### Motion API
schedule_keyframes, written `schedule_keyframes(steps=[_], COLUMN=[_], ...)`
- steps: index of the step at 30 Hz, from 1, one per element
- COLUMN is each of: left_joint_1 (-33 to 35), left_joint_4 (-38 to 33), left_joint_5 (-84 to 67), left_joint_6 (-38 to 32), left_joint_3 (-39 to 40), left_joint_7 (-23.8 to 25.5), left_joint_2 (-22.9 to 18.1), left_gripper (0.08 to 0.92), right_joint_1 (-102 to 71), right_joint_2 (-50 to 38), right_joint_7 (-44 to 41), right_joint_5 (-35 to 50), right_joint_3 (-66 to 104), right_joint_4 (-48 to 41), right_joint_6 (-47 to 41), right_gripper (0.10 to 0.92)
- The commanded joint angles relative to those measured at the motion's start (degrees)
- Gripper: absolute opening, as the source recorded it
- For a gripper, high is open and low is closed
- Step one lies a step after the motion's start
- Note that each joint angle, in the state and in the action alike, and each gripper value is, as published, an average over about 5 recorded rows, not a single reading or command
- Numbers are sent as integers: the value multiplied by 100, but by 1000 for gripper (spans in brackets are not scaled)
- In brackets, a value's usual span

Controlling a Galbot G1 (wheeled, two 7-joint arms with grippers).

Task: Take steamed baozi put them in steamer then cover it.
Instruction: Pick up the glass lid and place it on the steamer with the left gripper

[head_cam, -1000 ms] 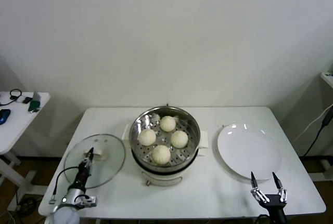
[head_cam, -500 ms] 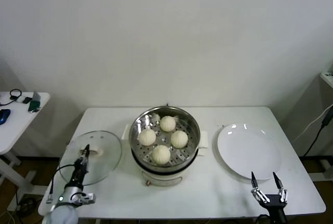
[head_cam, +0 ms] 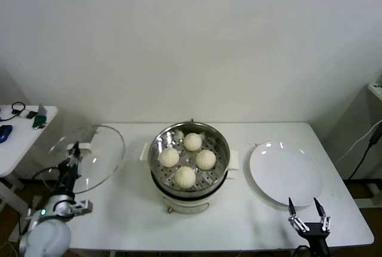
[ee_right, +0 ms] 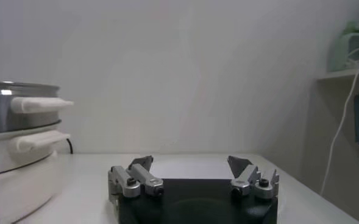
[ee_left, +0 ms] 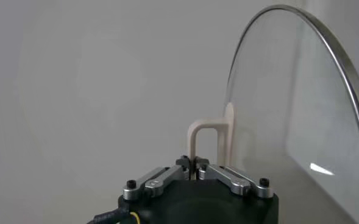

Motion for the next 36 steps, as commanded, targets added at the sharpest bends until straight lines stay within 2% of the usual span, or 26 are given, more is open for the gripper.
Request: schedule_keyframes(steps=[1,6,13,19,29,36], left_joint_1=[-247,-857,-1417,-1651,-1886,-1815], left_joint_4=[-2012,-2008,-1923,-1659,-892,-533], left_joint_5=[-672,45,1151,1915,2774,3099], left_joint_6=[2226,2726,3132,3166,3037,2912], left_joint_3=[1156,2165,3531,4158,4732,4928], left_joint_7=[892,1134,1756,2278,2262,2090], left_joint_2=[940,776,3,-641,-1812,-2288], left_gripper=[131,131,131,131,131,131], right_joint_1=[40,111,274,466,638,656], right_joint_2=[20,-14,-84,-40,-17,-39], right_joint_7=[247,248,268,289,299,319], right_joint_5=[-267,-257,-206,-161,-135,-114], right_joint_3=[-17,-28,-64,-159,-203,-177], right_joint_4=[26,9,-131,-361,-644,-759], right_joint_6=[-154,-108,13,87,239,327], right_gripper=[823,823,823,823,823,823])
